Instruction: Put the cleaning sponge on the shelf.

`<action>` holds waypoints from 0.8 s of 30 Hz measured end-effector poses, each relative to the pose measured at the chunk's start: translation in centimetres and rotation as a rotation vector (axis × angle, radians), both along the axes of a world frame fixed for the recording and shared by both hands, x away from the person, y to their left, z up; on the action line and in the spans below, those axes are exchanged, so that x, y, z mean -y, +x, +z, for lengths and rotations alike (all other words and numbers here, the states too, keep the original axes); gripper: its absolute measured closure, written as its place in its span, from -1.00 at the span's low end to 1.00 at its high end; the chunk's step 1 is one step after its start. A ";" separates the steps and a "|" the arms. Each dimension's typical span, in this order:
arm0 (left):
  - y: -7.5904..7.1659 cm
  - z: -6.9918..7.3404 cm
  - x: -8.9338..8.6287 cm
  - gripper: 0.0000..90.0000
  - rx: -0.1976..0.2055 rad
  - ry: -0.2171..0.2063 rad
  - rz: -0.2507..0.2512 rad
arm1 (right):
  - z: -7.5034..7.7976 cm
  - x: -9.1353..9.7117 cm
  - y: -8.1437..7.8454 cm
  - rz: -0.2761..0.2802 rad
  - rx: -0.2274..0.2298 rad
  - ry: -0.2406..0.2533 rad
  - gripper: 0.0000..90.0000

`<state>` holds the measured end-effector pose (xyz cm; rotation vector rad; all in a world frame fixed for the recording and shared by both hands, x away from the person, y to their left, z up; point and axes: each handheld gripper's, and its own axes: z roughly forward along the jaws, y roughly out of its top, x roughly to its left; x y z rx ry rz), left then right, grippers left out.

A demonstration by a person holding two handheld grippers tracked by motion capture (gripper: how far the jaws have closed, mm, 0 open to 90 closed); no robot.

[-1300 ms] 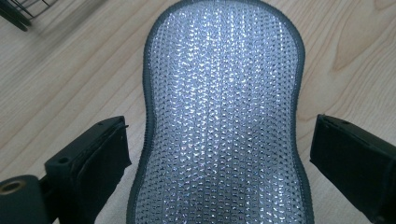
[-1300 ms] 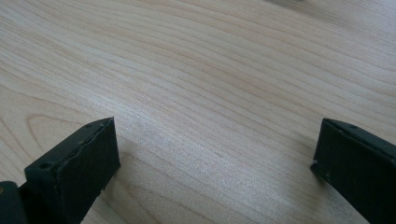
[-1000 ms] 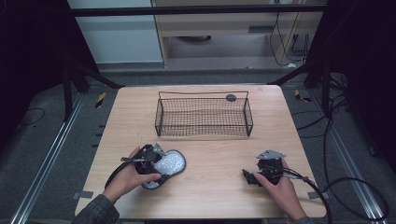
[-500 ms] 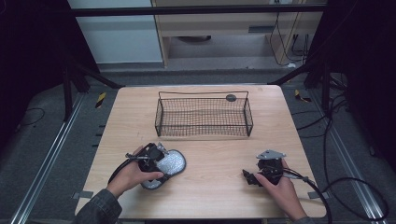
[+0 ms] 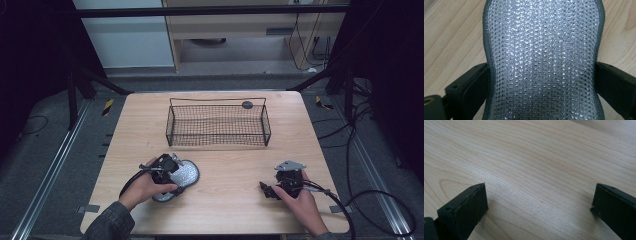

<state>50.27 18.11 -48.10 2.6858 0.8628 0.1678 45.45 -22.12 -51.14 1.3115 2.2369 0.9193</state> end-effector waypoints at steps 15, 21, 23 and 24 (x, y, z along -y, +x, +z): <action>-0.3 1.6 0.2 -0.85 0.051 0.014 -0.036 | 0.0 0.0 0.0 0.000 0.000 0.000 -0.99; -0.2 2.9 0.2 -0.86 0.115 0.008 -0.068 | 0.0 0.0 0.0 -0.001 0.000 -0.001 -0.99; -0.1 3.2 0.2 -0.86 0.122 0.010 -0.071 | 0.0 0.0 0.0 -0.002 0.001 0.000 -0.99; 0.0 3.6 0.3 -0.86 0.131 0.005 -0.074 | 0.0 0.0 0.0 -0.002 0.001 0.000 -0.99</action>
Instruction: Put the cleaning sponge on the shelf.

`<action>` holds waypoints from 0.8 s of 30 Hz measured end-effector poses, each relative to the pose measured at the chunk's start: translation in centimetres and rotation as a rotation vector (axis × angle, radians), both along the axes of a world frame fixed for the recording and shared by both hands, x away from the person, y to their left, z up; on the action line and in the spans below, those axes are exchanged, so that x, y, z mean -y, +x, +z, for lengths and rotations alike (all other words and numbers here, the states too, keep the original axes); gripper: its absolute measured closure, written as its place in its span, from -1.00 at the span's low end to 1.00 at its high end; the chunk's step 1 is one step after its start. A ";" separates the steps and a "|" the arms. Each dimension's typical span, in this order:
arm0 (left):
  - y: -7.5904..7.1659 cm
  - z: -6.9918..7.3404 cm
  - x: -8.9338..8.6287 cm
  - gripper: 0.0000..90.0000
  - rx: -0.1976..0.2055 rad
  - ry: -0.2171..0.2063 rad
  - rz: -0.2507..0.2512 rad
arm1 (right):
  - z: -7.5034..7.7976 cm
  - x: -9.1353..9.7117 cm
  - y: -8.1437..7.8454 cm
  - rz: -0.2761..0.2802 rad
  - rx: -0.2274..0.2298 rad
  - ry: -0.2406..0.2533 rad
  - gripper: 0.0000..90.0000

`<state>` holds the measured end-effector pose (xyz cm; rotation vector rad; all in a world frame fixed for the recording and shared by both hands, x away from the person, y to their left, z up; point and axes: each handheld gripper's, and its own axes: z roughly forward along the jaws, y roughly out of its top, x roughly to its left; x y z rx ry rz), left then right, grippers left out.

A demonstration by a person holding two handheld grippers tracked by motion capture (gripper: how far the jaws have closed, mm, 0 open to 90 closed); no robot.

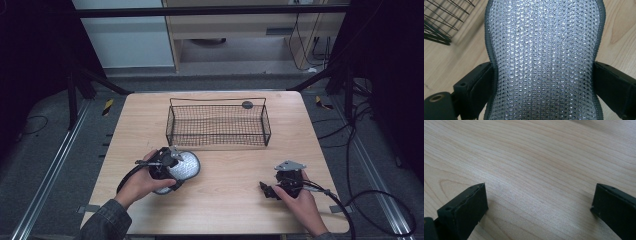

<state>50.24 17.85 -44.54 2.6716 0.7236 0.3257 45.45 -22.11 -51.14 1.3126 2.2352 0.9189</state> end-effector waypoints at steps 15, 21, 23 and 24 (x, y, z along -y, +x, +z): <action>0.7 2.7 1.1 -0.85 0.056 0.041 -0.034 | 0.0 0.0 0.0 0.001 0.002 0.002 -0.99; 1.4 5.1 1.6 -0.85 0.103 0.057 -0.057 | 0.0 0.0 0.0 0.005 0.002 0.000 -0.99; 1.6 6.0 1.8 -0.85 0.112 0.061 -0.068 | 0.0 0.0 0.0 0.006 0.001 -0.001 -0.99; 1.7 6.5 2.0 -0.85 0.119 0.065 -0.076 | 0.0 0.0 0.0 0.006 0.002 0.000 -0.99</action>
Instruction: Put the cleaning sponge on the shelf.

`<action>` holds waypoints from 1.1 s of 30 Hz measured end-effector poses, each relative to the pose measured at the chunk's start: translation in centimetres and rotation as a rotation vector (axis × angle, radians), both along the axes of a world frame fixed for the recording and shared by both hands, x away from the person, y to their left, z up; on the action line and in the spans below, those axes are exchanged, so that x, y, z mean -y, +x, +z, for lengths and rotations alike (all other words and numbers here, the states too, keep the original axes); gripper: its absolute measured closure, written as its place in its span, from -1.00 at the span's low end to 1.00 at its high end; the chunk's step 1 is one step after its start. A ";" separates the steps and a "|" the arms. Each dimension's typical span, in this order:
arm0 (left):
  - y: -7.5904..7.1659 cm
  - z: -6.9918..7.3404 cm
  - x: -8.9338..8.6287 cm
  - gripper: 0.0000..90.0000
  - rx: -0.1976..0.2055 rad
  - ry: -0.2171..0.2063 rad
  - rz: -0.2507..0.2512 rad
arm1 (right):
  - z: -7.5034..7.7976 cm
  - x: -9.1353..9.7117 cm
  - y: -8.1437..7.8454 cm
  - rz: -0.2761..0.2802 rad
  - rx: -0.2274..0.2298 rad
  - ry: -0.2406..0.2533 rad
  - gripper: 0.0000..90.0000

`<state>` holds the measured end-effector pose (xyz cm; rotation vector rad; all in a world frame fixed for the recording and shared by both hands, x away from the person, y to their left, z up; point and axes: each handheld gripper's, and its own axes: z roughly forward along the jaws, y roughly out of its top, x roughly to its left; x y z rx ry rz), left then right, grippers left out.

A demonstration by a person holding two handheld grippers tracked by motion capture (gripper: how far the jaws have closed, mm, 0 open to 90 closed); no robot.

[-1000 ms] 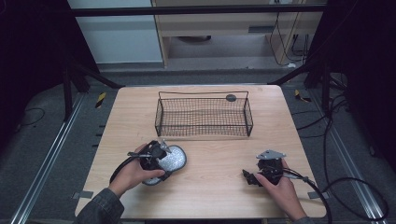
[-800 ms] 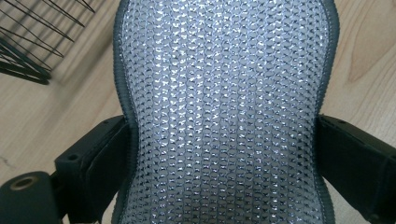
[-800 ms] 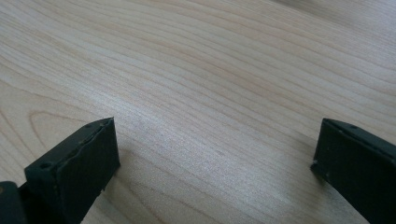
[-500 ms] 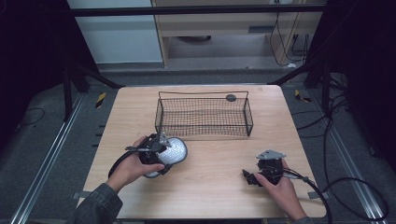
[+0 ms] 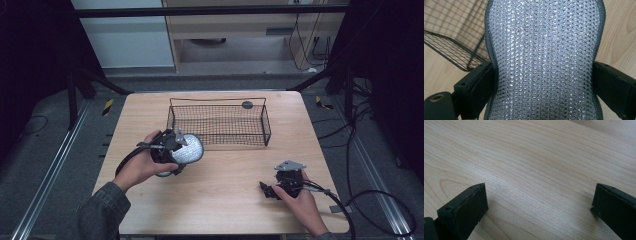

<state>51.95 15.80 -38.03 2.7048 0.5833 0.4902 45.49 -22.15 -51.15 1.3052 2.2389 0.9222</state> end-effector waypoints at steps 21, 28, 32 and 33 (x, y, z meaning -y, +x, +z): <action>3.1 2.0 2.2 -0.85 0.129 0.091 -0.065 | 0.0 0.0 0.0 0.001 0.003 0.002 -0.99; 4.3 2.5 2.6 -0.85 0.186 0.114 -0.084 | 0.0 0.0 0.0 0.001 0.003 0.001 -0.99; 4.9 2.8 2.8 -0.85 0.214 0.126 -0.095 | 0.0 0.0 0.0 0.002 0.001 0.001 -0.99; 5.1 2.8 2.9 -0.85 0.218 0.129 -0.094 | 0.0 0.0 0.0 0.002 0.001 0.001 -0.99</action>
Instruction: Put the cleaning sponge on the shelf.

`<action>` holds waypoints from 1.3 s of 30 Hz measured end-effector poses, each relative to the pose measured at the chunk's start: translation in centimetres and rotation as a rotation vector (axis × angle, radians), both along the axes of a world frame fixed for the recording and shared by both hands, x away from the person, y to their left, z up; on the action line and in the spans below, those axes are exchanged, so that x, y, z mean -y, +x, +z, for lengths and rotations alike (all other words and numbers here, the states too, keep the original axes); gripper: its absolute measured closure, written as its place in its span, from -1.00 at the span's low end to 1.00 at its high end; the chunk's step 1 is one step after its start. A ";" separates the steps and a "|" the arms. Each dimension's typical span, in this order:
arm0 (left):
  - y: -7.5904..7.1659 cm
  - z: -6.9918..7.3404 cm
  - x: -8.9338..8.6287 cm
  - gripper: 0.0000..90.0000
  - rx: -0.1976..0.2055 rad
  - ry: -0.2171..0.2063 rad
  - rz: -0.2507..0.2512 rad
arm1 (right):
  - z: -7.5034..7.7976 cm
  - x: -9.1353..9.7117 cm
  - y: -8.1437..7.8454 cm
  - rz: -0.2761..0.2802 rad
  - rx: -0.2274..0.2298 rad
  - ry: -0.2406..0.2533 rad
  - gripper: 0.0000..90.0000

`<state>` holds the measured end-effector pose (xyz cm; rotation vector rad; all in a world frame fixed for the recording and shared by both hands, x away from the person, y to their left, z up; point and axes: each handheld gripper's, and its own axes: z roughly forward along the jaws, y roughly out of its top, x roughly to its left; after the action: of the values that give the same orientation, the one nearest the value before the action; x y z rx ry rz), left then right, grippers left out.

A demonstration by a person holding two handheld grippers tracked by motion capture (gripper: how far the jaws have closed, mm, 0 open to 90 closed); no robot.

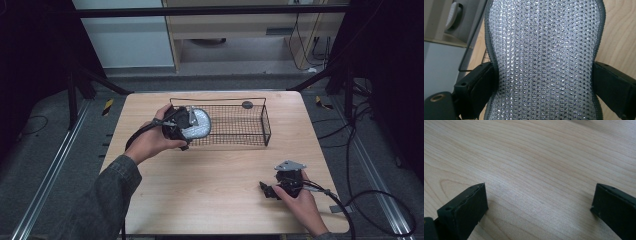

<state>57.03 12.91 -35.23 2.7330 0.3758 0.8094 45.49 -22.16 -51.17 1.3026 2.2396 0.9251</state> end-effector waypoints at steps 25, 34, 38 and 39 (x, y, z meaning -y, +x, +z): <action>2.7 1.0 0.8 -0.85 0.091 0.019 -0.008 | 0.0 0.0 0.0 -0.002 0.004 0.002 -0.99; 3.4 0.7 0.9 -0.84 0.097 0.016 -0.012 | 0.0 0.0 0.0 -0.003 0.004 0.003 -0.99; 3.7 0.5 1.0 -0.84 0.105 0.021 -0.012 | 0.0 0.0 0.0 -0.003 0.004 0.003 -0.99; 3.7 0.5 1.1 -0.84 0.105 0.024 -0.014 | 0.0 0.0 -0.1 -0.004 0.004 0.002 -0.99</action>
<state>60.77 11.85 -34.69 2.6982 0.3260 0.9548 45.44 -22.14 -51.21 1.3042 2.2326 0.9282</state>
